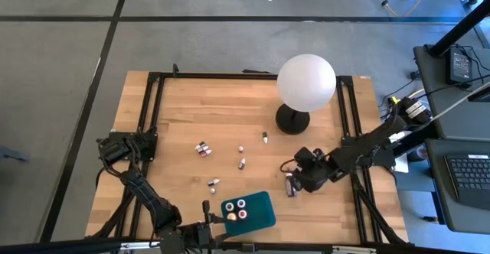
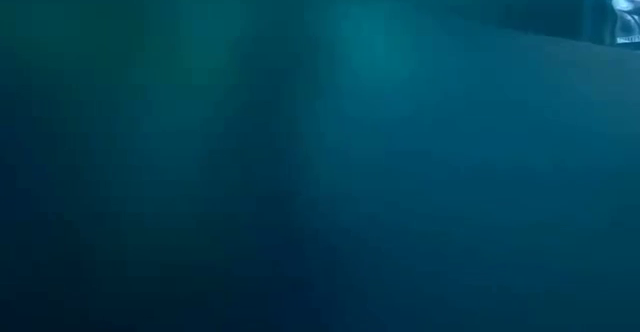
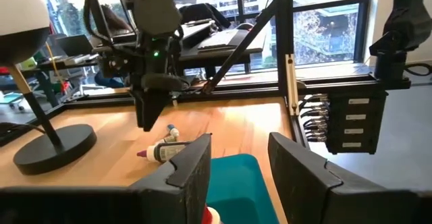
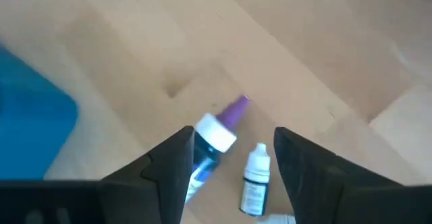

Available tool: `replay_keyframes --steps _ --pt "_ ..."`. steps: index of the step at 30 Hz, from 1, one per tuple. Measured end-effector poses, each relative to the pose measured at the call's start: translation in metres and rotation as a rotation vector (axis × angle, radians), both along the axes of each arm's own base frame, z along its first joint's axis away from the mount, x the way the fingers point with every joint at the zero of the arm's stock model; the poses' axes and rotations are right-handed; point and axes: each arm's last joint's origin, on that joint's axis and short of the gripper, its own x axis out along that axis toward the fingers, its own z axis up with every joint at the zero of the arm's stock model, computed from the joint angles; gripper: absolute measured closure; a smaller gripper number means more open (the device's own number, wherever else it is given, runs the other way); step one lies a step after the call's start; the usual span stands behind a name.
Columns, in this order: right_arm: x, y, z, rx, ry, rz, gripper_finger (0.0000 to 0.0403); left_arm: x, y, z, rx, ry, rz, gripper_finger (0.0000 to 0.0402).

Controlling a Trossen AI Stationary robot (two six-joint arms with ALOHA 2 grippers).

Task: Pick & Place food coloring
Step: Put the large purple food coloring bottle into the blue bin

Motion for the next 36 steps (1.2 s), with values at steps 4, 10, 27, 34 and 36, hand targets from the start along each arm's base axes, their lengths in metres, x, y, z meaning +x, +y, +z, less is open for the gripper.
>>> replay_keyframes --steps 4,10,27,34,36 --pt "0.007 -0.008 -0.004 0.058 0.03 -0.034 0.0195 0.0 0.0 0.0 0.0 0.0 -0.001 0.0257" --pt "0.018 -0.012 -0.009 0.12 0.03 -0.051 0.0195 -0.003 -0.002 0.0 0.0 0.0 -0.01 0.0254" --pt "0.032 -0.008 -0.048 0.151 0.169 -0.037 0.0195 -0.003 -0.003 0.0 0.001 0.001 -0.011 0.0256" --pt "0.032 -0.008 -0.048 0.155 0.18 -0.011 0.0195 -0.003 -0.003 0.0 0.004 0.003 -0.011 0.0258" --pt "0.032 -0.008 -0.048 0.151 0.185 0.011 0.0195 -0.004 -0.003 -0.001 0.007 0.005 -0.011 0.0256"
